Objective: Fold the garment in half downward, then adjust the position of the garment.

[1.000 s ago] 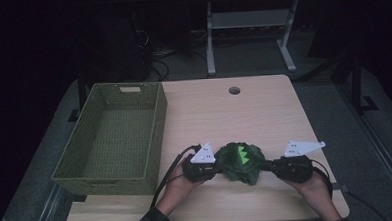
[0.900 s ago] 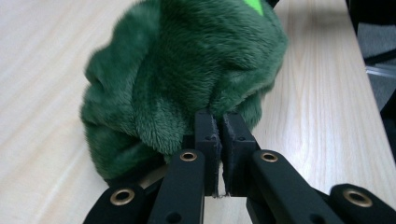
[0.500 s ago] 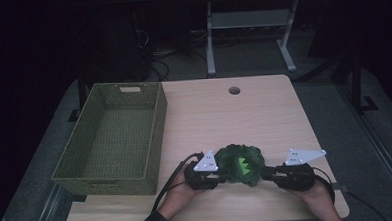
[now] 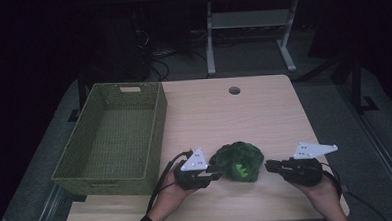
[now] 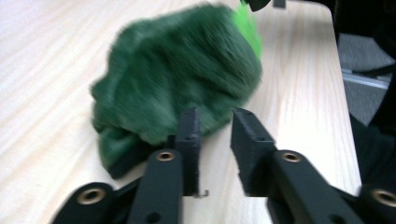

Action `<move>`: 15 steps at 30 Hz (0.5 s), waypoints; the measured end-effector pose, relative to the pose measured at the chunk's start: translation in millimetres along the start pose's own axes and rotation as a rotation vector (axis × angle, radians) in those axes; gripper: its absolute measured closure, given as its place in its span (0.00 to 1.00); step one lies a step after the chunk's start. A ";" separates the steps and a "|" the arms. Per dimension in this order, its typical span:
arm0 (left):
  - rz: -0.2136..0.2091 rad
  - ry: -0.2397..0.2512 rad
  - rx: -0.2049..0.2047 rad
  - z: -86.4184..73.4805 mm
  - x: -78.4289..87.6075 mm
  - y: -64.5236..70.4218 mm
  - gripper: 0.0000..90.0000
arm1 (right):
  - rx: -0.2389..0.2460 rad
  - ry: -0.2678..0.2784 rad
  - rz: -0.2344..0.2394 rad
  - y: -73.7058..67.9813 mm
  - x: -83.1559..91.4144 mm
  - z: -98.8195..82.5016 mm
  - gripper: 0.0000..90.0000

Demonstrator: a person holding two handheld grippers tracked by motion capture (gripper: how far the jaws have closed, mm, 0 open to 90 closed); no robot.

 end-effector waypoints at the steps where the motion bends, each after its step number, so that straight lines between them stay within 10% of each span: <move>1: 0.007 -0.003 -0.003 3.2 -1.5 -1.5 0.86 | 0.003 -0.004 0.002 1.3 -2.0 4.9 0.95; 15: 0.013 -0.090 0.037 5.0 -35.0 -14.6 1.00 | -0.014 -0.143 0.000 12.9 -43.3 11.4 1.00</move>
Point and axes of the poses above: each handheld gripper's, and its own axes: x roughly backward along the jaws, z roughly out of its top, y roughly to its right, the point moved 3 cm from there along -x, roughly forward along the jaws, and after that the axes turned 14 degrees about x, right-handed, at the moved point
